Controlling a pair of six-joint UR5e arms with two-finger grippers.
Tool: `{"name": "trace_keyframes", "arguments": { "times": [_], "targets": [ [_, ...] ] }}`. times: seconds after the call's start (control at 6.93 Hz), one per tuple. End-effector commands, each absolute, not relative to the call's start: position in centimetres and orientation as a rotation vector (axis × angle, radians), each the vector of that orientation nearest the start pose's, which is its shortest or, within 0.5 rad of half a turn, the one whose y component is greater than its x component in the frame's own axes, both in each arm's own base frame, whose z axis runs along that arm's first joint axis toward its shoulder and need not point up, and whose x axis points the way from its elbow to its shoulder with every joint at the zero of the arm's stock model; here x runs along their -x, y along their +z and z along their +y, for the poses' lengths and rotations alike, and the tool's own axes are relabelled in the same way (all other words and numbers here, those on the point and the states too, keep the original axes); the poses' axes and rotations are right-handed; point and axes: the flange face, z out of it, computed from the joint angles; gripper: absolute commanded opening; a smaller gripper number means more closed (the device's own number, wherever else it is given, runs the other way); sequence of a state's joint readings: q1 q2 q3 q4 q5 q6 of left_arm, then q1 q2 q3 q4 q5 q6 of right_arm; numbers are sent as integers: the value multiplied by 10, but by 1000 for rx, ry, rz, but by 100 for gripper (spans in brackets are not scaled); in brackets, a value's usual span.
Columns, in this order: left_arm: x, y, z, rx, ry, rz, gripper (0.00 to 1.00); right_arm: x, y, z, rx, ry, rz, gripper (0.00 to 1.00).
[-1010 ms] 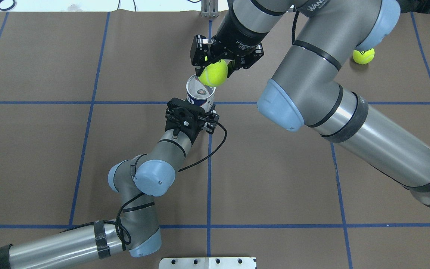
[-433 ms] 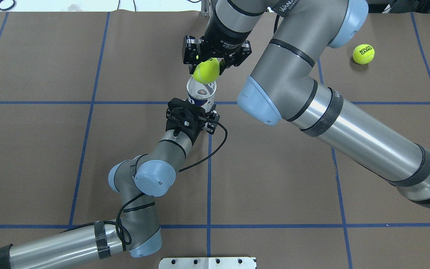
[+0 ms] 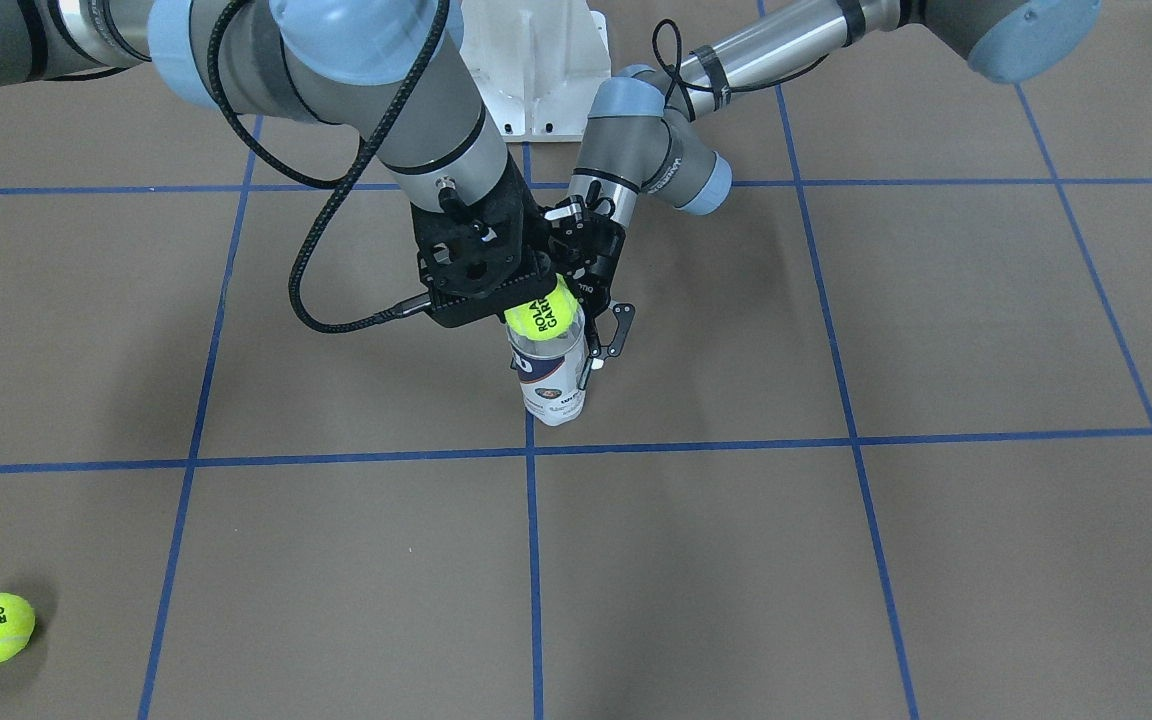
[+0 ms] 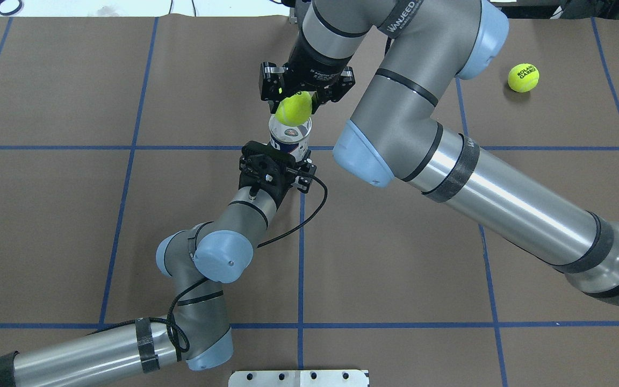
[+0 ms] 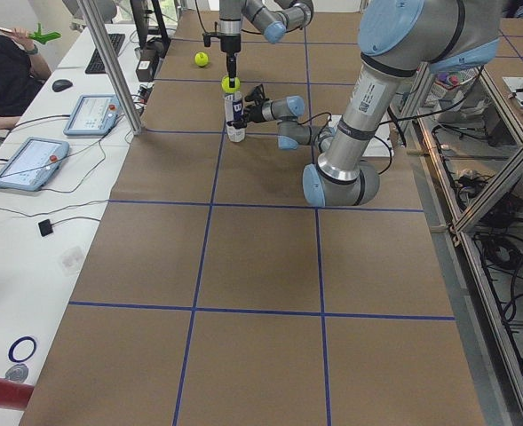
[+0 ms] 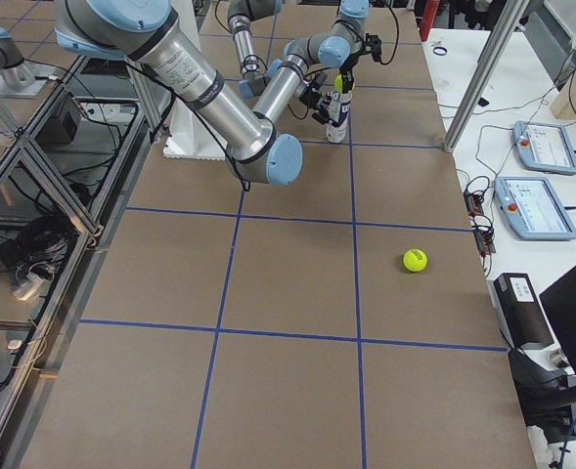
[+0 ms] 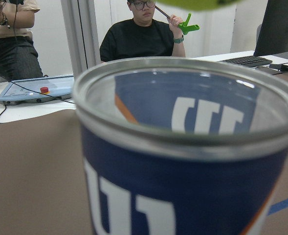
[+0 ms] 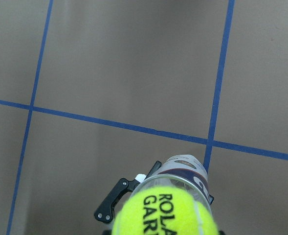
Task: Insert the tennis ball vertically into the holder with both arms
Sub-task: 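Lower the ball into the can and open the right gripper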
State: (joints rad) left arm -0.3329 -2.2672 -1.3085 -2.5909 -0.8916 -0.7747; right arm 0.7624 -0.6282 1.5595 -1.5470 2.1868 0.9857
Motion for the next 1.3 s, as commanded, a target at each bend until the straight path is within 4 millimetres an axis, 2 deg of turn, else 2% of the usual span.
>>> {"name": "trace_keyframes", "arguments": {
  "times": [0.0,0.14,0.72,0.87,1.01,1.15],
  "targets": [
    [-614,234,-419,-1198,-120,871,80,458,63,-538,-131,-130,-1074,58],
    [-613,234,-420,-1199,-121,870,80,457,62,-537,-137,-136,-1075,98],
    [-614,234,-419,-1198,-117,871,80,448,54,-532,-157,-143,-1093,99],
    [-613,233,-419,-1198,-118,873,80,436,56,-539,-170,-128,-1091,99],
    [-613,232,-419,-1199,-121,874,80,411,67,-560,-180,-90,-1078,99],
    [-612,232,-420,-1200,-123,874,80,384,97,-584,-209,-89,-1040,99]
  ]
}}
